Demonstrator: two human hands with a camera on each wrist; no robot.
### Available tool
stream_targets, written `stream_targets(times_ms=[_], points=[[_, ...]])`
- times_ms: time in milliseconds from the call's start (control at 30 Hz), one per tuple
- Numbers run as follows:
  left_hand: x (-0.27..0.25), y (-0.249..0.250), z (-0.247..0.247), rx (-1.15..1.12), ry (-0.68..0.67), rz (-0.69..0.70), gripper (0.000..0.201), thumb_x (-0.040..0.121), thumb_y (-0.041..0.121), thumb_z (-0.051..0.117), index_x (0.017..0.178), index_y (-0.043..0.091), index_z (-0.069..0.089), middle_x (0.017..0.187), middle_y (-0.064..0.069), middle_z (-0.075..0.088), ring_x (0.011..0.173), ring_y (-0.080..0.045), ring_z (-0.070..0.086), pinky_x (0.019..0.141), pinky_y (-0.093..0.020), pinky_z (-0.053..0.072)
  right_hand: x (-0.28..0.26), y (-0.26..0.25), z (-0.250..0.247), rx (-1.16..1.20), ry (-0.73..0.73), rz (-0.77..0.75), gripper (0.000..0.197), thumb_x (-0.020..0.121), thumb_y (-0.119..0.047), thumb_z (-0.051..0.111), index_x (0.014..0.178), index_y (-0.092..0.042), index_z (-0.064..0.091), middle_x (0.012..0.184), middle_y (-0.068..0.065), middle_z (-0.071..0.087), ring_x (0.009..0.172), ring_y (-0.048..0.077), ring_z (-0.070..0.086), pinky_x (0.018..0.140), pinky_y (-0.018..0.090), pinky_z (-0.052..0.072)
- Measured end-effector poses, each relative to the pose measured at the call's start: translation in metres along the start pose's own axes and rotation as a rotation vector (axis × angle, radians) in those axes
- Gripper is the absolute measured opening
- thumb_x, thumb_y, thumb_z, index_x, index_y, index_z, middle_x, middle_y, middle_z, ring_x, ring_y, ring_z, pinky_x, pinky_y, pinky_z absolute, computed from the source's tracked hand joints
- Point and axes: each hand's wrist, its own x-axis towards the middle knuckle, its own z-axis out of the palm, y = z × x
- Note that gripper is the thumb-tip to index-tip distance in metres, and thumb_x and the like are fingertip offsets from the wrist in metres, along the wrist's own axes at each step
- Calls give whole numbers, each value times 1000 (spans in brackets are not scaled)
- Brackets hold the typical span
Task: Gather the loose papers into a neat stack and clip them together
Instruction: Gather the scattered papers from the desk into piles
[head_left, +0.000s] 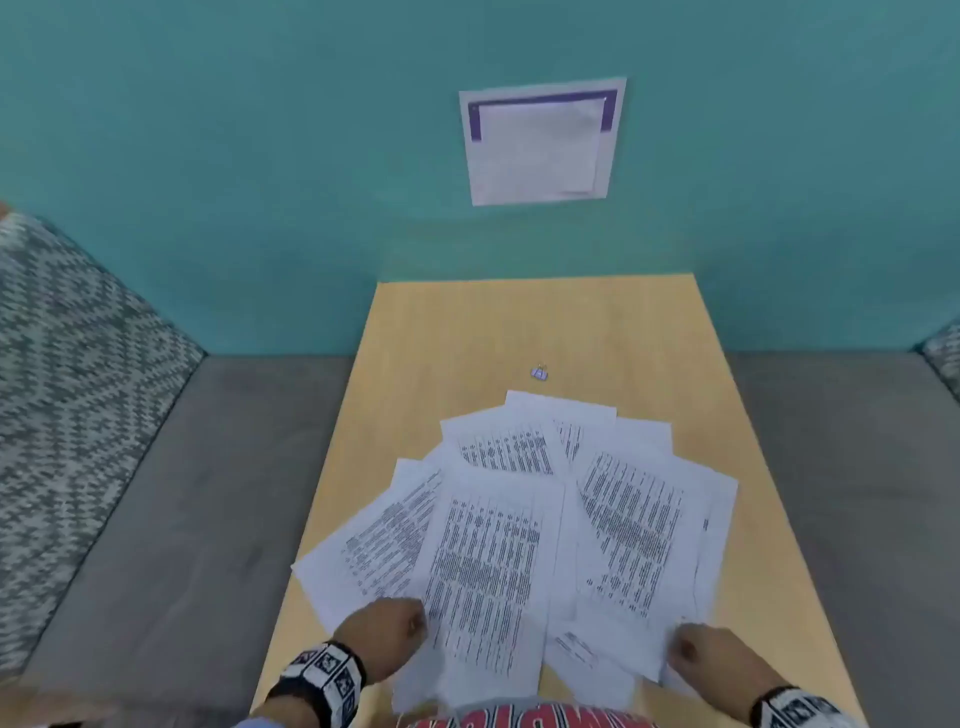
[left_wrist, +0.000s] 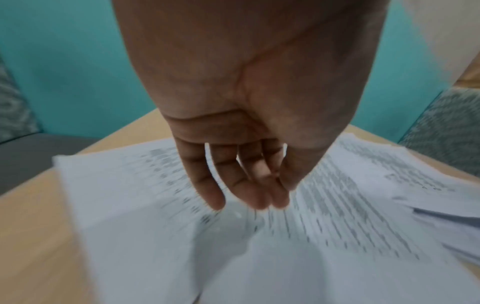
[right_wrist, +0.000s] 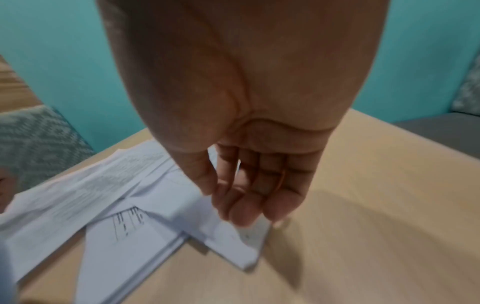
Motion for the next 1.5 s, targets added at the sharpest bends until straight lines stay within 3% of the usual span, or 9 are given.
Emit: stream_targets(times_ms=[100, 333, 533, 700, 967, 1167, 1267, 1367, 1500], points=[[22, 7, -16, -8, 108, 14, 20, 104, 44, 48, 103, 30, 63, 110, 4, 72, 98, -20, 69, 85, -36, 58, 26, -21, -23, 2, 48, 35, 29, 102, -42, 52, 89, -18, 62, 86, 1, 70, 80, 18, 68, 62, 24, 44], [71, 8, -32, -25, 159, -152, 62, 97, 59, 62, 148, 24, 51, 152, -5, 44, 138, -30, 49, 103, -48, 53, 78, -63, -50, 190, 147, 37, 25, 100, -39, 61, 92, -17, 52, 76, 3, 65, 68, 19, 64, 64, 34, 50], [97, -2, -51, -4, 266, -234, 104, 76, 83, 69, 157, 27, 37, 168, -6, 29, 151, -34, 33, 109, -57, 50, 124, -83, -73, 643, 209, 158, 60, 93, -47, 71, 135, -11, 48, 119, 8, 64, 103, 28, 63, 77, 32, 47], [111, -22, -67, -21, 235, -337, 146, 55, 99, 67, 168, 28, 8, 178, -7, 9, 162, -36, 16, 115, -67, 42, 161, -106, -90, 783, 214, 146, 75, 84, -47, 81, 140, -9, 48, 130, 8, 64, 110, 27, 64, 86, 35, 51], [115, -24, -70, 14, 269, -331, 129, 67, 79, 80, 165, 22, 18, 160, -9, 33, 142, -35, 42, 101, -54, 55, 174, -152, -71, 782, 108, 41, 74, 76, -38, 90, 135, -16, 52, 126, 2, 67, 112, 25, 66, 99, 46, 56], [111, -18, -59, -38, 292, -287, 96, 89, 62, 72, 164, 24, 27, 159, -9, 34, 140, -35, 41, 96, -54, 58, 160, -160, -47, 843, 116, 25, 61, 83, -24, 86, 137, -17, 58, 124, 0, 66, 114, 23, 62, 97, 38, 50], [106, -18, -50, -13, 280, -264, 93, 91, 62, 67, 165, 26, 24, 160, -8, 33, 140, -35, 40, 94, -53, 59, 152, -153, -41, 878, 110, 29, 51, 87, -18, 82, 133, -17, 63, 122, 1, 71, 116, 27, 66, 101, 44, 53], [102, -20, -45, -42, 277, -250, 95, 89, 65, 67, 165, 28, 24, 162, -7, 32, 142, -34, 38, 97, -55, 58, 142, -144, -41, 864, 107, 11, 51, 91, -18, 78, 139, -16, 61, 124, 2, 69, 114, 25, 64, 97, 38, 50], [96, -19, -47, -70, 281, -255, 120, 72, 86, 68, 166, 28, 22, 170, -5, 23, 152, -34, 31, 114, -59, 43, 130, -130, -50, 827, 103, -49, 44, 94, -17, 74, 136, -15, 64, 121, 2, 70, 115, 25, 64, 100, 38, 48]])
